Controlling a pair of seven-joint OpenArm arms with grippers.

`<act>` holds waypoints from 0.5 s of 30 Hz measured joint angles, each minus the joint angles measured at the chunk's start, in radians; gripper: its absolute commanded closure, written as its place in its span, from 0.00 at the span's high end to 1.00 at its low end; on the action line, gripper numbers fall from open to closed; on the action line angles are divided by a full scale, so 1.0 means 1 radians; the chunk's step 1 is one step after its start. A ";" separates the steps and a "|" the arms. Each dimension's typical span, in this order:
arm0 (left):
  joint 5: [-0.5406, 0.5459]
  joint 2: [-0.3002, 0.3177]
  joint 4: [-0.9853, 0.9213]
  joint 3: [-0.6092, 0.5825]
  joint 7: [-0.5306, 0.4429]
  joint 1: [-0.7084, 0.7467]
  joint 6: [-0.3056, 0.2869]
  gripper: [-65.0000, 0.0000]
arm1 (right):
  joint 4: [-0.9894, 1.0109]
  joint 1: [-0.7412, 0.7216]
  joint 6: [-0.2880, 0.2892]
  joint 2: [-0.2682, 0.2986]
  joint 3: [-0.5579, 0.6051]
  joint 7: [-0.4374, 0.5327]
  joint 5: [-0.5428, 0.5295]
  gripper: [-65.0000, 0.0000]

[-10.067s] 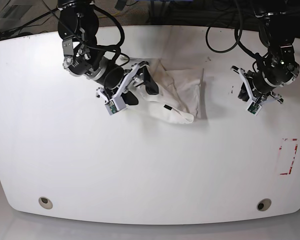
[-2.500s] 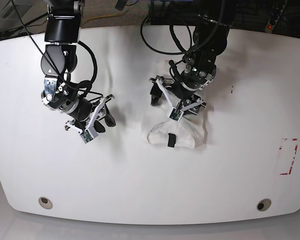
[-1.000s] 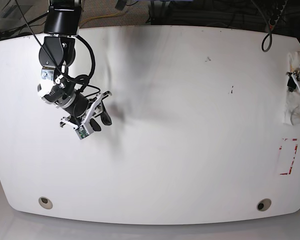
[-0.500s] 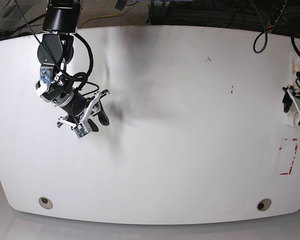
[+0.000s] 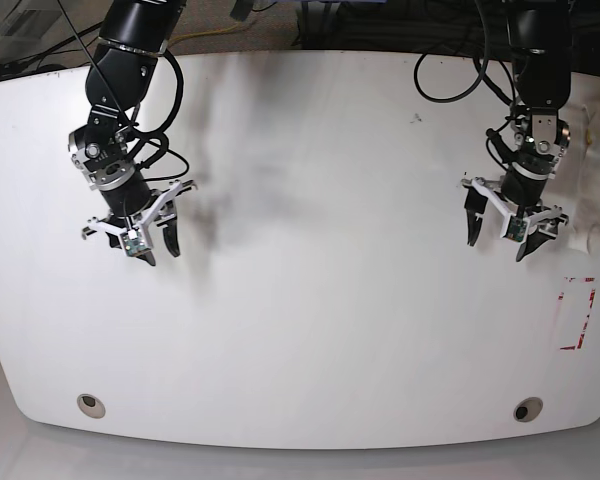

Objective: Fold the T-shirt properly

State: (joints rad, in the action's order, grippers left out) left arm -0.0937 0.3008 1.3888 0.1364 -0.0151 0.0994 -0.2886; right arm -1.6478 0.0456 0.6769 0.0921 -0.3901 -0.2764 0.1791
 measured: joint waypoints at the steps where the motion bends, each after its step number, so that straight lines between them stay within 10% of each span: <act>1: 0.000 -0.028 0.017 0.001 -0.006 0.007 0.001 0.73 | -0.001 0.012 -0.008 0.002 -0.010 0.011 0.000 0.34; 15: -0.003 -0.200 0.378 -0.048 0.136 0.428 -0.015 0.69 | -0.018 0.340 -0.015 0.002 -0.117 0.000 -0.206 0.34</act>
State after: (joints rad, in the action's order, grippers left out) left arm -0.0967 0.1009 1.7668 0.0883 0.1207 0.5270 -0.3038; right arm -1.6661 0.3859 0.6621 0.0940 -0.5068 -0.2760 -0.0273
